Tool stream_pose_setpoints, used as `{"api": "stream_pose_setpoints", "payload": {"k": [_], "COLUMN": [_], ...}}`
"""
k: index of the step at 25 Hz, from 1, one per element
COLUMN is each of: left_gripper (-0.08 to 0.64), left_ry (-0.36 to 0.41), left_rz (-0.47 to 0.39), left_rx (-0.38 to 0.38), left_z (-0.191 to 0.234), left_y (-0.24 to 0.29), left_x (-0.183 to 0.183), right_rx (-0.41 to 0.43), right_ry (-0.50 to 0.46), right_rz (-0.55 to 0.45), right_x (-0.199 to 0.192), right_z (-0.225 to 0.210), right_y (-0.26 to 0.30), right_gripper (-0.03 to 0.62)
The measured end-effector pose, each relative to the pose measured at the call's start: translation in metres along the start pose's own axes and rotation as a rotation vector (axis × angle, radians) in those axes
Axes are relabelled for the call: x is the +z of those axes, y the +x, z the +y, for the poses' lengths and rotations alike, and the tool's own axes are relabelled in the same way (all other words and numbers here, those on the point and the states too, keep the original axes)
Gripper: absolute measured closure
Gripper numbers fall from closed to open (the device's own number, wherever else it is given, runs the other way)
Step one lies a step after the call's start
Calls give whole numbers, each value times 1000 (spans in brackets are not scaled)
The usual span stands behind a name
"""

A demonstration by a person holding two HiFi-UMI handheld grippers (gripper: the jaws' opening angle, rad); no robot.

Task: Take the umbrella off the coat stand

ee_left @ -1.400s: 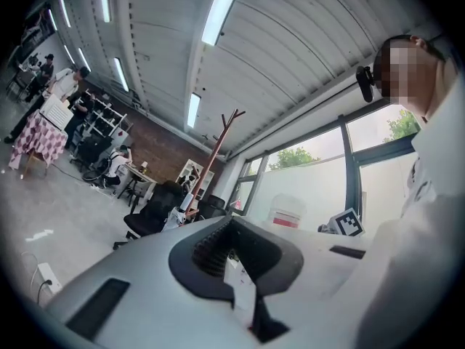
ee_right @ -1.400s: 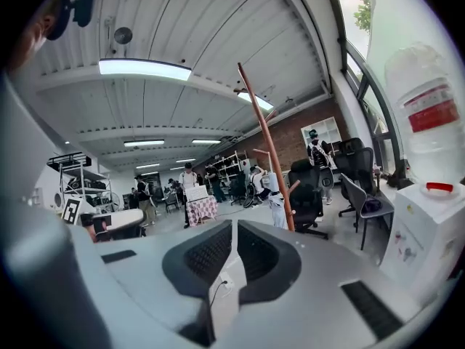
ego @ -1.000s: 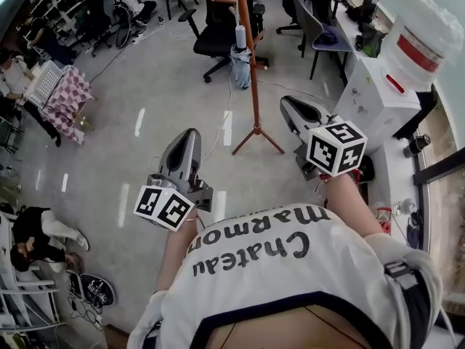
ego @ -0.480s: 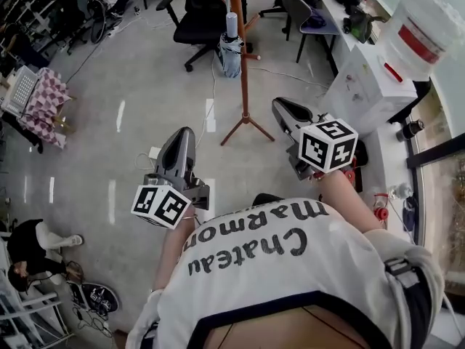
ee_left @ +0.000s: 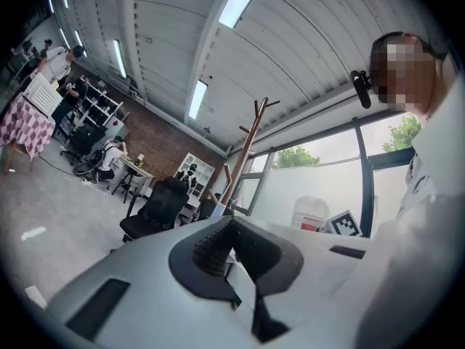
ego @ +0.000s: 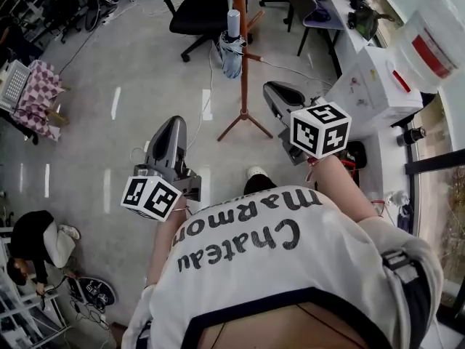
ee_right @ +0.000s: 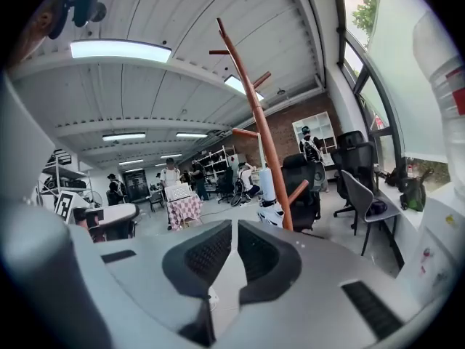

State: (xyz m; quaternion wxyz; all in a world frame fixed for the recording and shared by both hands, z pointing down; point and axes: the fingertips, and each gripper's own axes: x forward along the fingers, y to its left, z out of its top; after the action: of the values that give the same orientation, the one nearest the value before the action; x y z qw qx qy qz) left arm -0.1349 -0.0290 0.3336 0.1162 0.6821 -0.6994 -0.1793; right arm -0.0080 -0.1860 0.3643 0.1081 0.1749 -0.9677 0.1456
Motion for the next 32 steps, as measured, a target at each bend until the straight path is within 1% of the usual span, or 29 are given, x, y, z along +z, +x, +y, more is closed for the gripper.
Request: {"api": "stream_pose_setpoints", "payload": {"k": [3,6,12,16,20,25,26,27,28,29,32], "left_gripper": [538,538,538,538,538,538,538,538,538,538,538], "left_ry": [18,25,19,-5,-13,-43,-45,-46,-49,-53,-61], "left_rz": [-31,-63,-96,-115,-104,-93,-92,-91,-90,-89,-86], "left_rx": [24,57,120,153,170,214,225,234,243,249,264], "left_z": [15,29,52,70,75,87,89,91,93,94,96], "left_y": [20,38,77,99,121,130,130,129,129,129,132], "left_x": [19,31,32,29,10,-6,-7,-8,-9,-9,-8], "right_rx": [3,25,52,99,163,222,230,240,251,261,281], "right_ry": [-16,-26,-39,-34,-52,-90,-99,-106,-109,-110,-109], "right_rz": [-41,-69,-77,-33,20,40,41,43,46,49,44], "right_x": [34,60,83,77,59,49,49,48,48,48,52], "right_z": [-19,-35,-75,-88,-99,-101,-100,-99,-97,-96,-94], "right_y": [22,45,84,117,140,161,164,167,170,172,178], "right_gripper": [549,549,549,549,549,545,535,503,453,433,433]}}
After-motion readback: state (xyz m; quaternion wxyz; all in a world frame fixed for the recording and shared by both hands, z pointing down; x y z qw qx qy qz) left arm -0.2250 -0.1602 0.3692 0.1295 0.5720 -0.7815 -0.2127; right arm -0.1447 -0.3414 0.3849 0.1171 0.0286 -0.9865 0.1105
